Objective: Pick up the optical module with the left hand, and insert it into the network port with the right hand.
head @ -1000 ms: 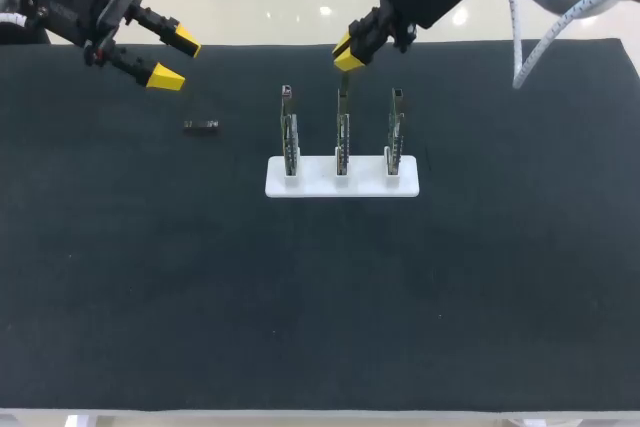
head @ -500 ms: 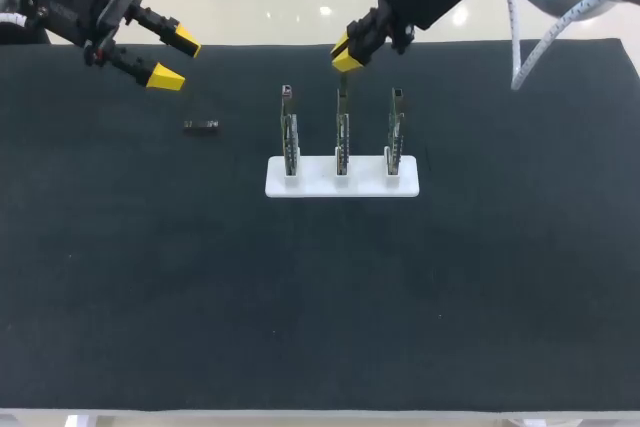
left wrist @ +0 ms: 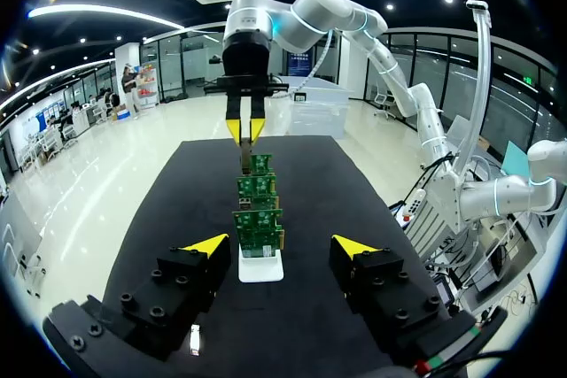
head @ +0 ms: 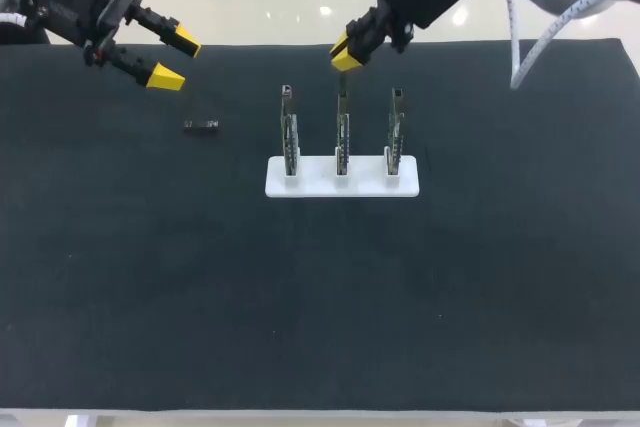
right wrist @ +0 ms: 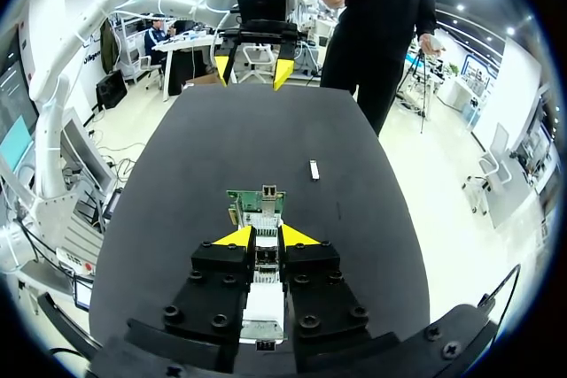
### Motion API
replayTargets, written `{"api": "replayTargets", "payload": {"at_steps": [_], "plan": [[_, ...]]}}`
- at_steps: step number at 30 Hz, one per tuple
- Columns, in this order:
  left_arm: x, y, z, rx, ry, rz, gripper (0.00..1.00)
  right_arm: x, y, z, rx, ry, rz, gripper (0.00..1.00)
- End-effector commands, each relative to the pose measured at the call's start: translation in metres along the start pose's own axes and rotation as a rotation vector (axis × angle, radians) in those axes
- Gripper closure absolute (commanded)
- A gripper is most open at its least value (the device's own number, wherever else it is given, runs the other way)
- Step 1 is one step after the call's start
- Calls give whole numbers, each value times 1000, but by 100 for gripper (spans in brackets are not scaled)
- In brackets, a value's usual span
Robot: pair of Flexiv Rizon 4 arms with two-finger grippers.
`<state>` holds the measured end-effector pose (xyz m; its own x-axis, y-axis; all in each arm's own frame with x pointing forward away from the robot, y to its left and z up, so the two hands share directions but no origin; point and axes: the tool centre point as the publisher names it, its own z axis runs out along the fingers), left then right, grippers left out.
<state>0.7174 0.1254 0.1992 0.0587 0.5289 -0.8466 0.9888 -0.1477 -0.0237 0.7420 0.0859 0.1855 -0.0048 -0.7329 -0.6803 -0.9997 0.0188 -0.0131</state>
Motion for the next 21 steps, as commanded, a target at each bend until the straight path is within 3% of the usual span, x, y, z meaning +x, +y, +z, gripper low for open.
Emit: {"api": "replayTargets", "payload": {"at_steps": [1, 21], "plan": [[0, 1, 0, 1, 3, -1, 0, 2, 0, 3, 2, -9, 0, 100], [0, 1, 0, 1, 3, -1, 0, 0, 0, -1, 0, 7, 2, 100]]}}
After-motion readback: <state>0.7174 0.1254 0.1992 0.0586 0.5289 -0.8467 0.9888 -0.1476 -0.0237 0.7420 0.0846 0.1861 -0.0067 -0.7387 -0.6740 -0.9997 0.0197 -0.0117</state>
